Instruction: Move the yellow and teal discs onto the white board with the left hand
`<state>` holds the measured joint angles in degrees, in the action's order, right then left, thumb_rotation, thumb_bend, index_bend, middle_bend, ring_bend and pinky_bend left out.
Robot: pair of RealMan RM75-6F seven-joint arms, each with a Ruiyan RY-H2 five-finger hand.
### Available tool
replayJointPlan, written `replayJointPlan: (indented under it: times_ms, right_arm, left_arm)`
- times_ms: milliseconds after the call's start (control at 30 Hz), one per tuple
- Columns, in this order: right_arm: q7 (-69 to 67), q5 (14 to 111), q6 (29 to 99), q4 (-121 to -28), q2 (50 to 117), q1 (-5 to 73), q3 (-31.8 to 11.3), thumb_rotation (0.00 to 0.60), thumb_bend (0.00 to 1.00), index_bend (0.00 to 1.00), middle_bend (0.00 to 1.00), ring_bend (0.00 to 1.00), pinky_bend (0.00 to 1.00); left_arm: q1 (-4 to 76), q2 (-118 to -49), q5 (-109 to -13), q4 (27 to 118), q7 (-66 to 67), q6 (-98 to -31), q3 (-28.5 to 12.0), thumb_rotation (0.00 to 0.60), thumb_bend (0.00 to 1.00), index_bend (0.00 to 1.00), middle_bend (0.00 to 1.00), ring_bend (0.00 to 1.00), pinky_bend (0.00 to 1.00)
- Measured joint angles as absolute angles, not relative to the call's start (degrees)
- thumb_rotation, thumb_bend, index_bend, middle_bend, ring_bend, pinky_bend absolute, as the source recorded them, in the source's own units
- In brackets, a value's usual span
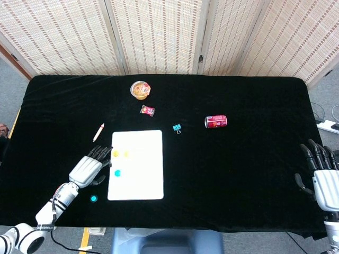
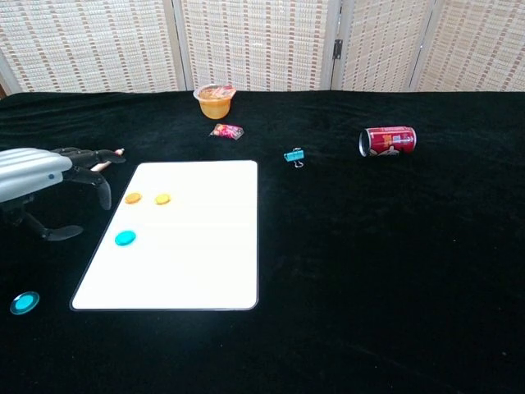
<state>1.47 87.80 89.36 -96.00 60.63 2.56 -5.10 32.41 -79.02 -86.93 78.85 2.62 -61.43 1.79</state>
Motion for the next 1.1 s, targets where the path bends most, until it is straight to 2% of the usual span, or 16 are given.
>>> replayJointPlan:
  times_ms: [333,533,767,1100]
  right_arm:
    - [2.13,88.91,89.83,-96.66,60.81,2.58,-4.77,0.6,0.46,0.0,0.0,0.0,0.0]
    - [1.87,89.37,89.97,-96.52,60.96,2.54,-4.56,0.6,0.46,0.0,0.0,0.0,0.0]
    - [1.35,89.67,90.27,-96.08,61.06,2.38,-4.4,0.6,0.46,0.0,0.0,0.0,0.0]
    - [0.62,89.84,90.52,-95.39,61.21,2.16,-4.18,0.6,0.46,0.0,0.0,0.0,0.0]
  left_arm:
    - [27.3,-76.38,-93.91,76.2,-2.06,-68.86,7.06,0.6,0.42,0.43,0.04,0.0,0.0]
    - [24.8,-76.54,-96.51,75.45,-2.14,-70.98,9.56,0.6,0.42,0.43,0.04,0.0,0.0]
    - [23.09,-77.2,-98.37,75.72,-0.69,-72.25,10.83,0.6,0.42,0.42,0.04,0.0,0.0]
    - [22.31,-78.11,-98.2,75.79,2.13,-70.56,11.0,0.6,0.42,0.41,0.04,0.0,0.0]
